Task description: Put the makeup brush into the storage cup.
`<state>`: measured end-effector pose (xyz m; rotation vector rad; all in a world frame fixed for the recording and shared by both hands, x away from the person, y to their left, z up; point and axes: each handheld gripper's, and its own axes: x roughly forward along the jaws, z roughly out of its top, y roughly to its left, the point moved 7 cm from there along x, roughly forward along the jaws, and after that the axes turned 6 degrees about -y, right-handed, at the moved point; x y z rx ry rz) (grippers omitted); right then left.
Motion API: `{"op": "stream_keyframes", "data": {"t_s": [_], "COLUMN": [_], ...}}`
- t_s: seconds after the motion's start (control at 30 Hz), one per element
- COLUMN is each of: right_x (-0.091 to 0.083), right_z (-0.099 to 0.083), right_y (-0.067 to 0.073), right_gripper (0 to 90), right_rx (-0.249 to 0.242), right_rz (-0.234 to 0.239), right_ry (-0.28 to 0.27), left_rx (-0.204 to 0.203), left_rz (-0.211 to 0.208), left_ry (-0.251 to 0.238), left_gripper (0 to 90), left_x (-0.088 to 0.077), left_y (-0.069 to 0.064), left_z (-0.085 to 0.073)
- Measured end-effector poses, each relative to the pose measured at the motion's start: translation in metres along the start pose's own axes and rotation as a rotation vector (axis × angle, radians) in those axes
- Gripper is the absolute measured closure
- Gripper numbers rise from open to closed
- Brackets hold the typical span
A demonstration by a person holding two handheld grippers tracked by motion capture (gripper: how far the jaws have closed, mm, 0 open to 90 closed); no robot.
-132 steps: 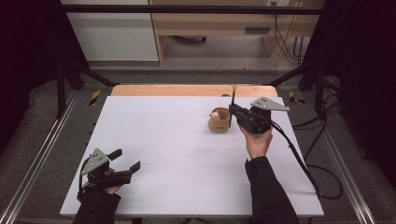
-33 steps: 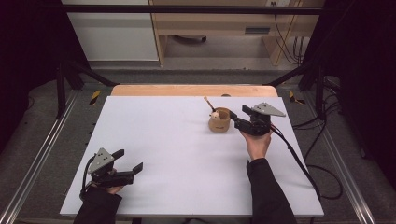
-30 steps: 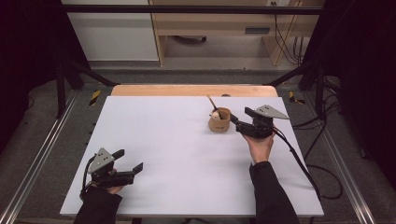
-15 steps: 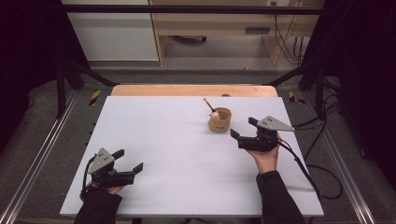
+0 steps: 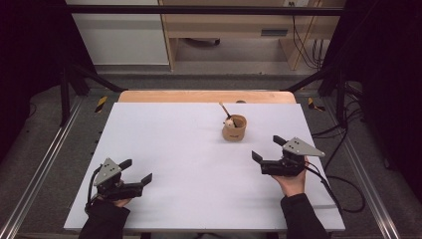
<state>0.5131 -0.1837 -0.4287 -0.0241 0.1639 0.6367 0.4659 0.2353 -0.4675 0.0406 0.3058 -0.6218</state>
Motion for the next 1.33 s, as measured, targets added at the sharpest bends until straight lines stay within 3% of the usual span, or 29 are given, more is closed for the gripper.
{"op": "stream_keyframes", "data": {"t_s": [0.87,1.33], "right_x": [-0.036,-0.047], "right_z": [-0.04,-0.05], "right_y": [-0.004,-0.01], "right_gripper": [2.2,1.3], "right_rx": [0.002,0.021], "right_rz": [-0.025,-0.037], "right_ry": [0.082,0.089], "left_rx": [0.008,0.012], "left_rz": [0.01,0.013], "left_ry": [-0.01,-0.011], "left_gripper": [7.7,7.7], "left_x": [-0.002,-0.002], "left_y": [0.001,0.002], "left_z": [0.001,0.001]}}
